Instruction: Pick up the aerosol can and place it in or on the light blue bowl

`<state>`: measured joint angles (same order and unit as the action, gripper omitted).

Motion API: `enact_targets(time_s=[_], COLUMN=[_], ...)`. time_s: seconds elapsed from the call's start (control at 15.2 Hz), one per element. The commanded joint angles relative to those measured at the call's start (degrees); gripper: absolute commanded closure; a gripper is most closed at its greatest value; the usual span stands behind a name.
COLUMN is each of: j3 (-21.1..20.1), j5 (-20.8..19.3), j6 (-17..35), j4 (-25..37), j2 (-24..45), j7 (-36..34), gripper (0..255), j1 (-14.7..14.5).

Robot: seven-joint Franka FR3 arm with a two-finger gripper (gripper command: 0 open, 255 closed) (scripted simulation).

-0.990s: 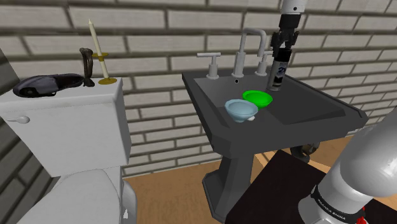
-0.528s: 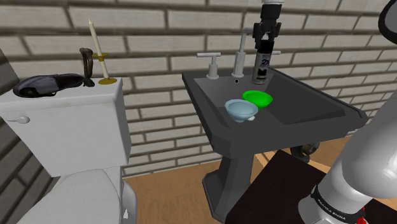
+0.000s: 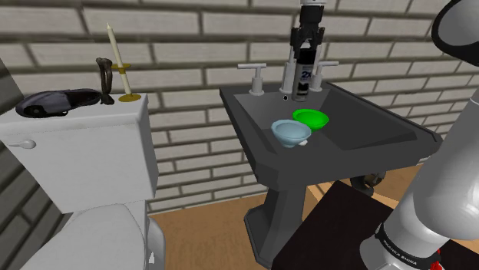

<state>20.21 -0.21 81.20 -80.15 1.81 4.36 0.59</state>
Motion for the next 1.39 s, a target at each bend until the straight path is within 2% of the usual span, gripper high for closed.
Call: enact_targets(time_s=[0.0,1.32], j3=[-0.10,-0.62], j5=[-0.26,-1.59], j6=[1.75,18.18], j4=[-2.40,-22.51], j2=[-0.78,-4.67], j7=[-0.21,-1.38], gripper=[255,255], j1=[-0.13,-0.40])
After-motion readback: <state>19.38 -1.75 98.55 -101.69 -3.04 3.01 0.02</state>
